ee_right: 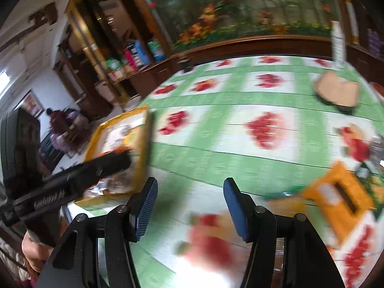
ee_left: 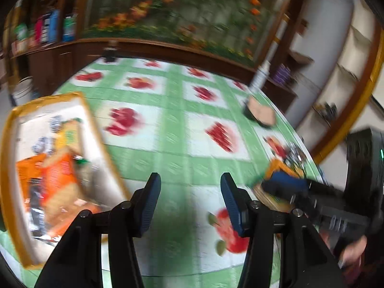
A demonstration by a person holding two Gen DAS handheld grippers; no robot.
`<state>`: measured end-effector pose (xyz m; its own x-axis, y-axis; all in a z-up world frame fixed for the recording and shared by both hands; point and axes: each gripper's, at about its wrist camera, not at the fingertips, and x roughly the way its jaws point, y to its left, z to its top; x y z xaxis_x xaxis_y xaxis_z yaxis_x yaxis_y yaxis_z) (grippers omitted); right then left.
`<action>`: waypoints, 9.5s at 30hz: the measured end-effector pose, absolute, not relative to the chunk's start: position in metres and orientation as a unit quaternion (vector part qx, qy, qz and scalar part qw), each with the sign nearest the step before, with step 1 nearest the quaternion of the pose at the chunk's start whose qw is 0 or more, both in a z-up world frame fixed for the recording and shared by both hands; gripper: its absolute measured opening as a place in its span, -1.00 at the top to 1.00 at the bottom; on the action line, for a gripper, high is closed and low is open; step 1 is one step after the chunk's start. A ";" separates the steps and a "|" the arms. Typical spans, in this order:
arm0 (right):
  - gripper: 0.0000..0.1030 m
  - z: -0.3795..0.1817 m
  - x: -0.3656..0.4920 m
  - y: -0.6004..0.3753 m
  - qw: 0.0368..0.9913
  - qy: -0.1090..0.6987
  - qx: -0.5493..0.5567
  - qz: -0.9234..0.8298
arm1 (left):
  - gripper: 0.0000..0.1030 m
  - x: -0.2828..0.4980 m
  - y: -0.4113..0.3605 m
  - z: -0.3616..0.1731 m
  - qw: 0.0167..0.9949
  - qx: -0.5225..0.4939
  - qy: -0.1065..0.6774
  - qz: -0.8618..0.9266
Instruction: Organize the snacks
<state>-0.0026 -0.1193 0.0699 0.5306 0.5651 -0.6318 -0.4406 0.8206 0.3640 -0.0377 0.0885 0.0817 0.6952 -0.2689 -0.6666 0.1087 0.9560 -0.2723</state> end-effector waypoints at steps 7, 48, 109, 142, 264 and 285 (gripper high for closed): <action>-0.19 0.049 0.005 -0.191 0.875 0.436 0.068 0.196 | 0.02 -0.034 0.065 0.064 0.903 -0.088 0.401 -0.127; -0.25 0.019 -0.001 -0.141 0.801 0.513 0.083 0.297 | 0.26 -0.073 0.061 0.038 0.875 -0.042 0.450 -0.170; 0.11 0.037 -0.063 -0.078 0.830 0.429 -0.105 0.341 | 0.64 -0.077 0.089 0.055 0.903 -0.058 0.407 -0.123; 0.11 0.087 -0.021 0.033 0.812 0.424 -0.042 0.398 | 0.64 -0.074 0.234 0.100 0.931 -0.132 0.341 0.007; -0.37 0.041 0.032 -0.270 0.876 0.423 0.175 0.150 | -0.58 -0.060 0.008 0.031 0.866 -0.059 0.476 -0.144; -0.47 0.029 0.029 -0.237 0.859 0.455 0.113 0.206 | -0.29 -0.030 0.017 0.017 0.877 -0.034 0.472 -0.082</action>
